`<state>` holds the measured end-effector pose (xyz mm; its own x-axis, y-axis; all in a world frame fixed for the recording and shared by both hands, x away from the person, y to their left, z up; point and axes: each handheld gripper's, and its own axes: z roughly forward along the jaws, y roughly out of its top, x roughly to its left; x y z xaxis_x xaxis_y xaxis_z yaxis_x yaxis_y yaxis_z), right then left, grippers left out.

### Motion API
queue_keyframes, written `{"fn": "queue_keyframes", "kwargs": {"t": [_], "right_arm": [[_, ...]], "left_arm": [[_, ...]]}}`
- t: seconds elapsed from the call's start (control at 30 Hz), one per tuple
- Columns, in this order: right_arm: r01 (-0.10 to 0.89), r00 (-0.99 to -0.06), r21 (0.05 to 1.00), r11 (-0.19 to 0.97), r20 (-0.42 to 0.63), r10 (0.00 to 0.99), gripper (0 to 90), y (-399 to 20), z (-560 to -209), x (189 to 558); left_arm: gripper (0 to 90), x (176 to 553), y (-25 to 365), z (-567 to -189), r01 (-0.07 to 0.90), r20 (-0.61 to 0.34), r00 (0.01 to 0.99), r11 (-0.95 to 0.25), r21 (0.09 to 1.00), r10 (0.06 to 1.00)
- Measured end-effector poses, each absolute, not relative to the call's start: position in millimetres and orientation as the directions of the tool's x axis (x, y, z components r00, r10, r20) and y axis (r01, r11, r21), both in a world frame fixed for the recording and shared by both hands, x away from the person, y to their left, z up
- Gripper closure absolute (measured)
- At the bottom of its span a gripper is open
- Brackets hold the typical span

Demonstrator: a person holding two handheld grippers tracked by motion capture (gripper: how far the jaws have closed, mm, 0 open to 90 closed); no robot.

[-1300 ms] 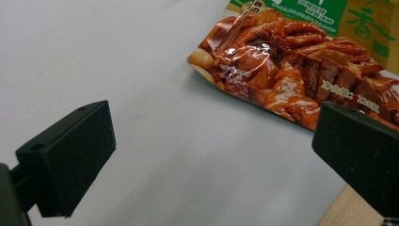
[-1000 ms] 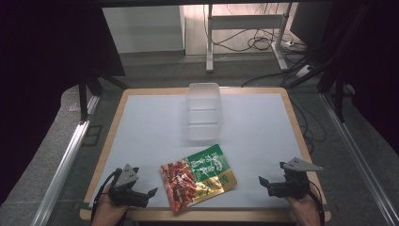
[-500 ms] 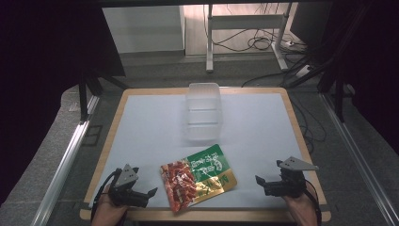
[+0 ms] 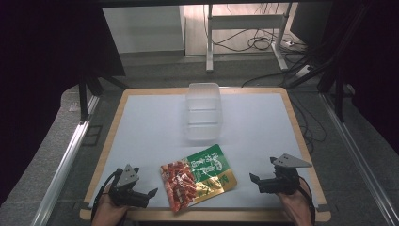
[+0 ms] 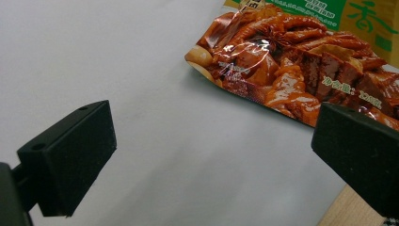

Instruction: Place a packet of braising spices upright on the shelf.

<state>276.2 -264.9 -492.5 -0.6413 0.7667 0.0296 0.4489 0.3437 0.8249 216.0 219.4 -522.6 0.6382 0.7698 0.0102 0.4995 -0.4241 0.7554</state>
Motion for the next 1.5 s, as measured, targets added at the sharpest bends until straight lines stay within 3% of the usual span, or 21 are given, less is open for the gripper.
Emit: {"fn": "queue_keyframes", "kwargs": {"t": [0.8, 1.5], "right_arm": [[0.432, -0.702, 0.834, 0.343, 0.073, 0.708, 0.0, -237, -498, 293], [0.443, -0.753, 0.798, 0.409, 0.082, 0.653, 0.0, -201, -510, 307]], "left_arm": [[0.5, 216, 218, -523, 0.497, 0.025, 0.641, -0.439, 0.748, 0.767], [0.6, 216, 217, -523, 0.496, 0.027, 0.642, -0.442, 0.747, 0.766]]}}
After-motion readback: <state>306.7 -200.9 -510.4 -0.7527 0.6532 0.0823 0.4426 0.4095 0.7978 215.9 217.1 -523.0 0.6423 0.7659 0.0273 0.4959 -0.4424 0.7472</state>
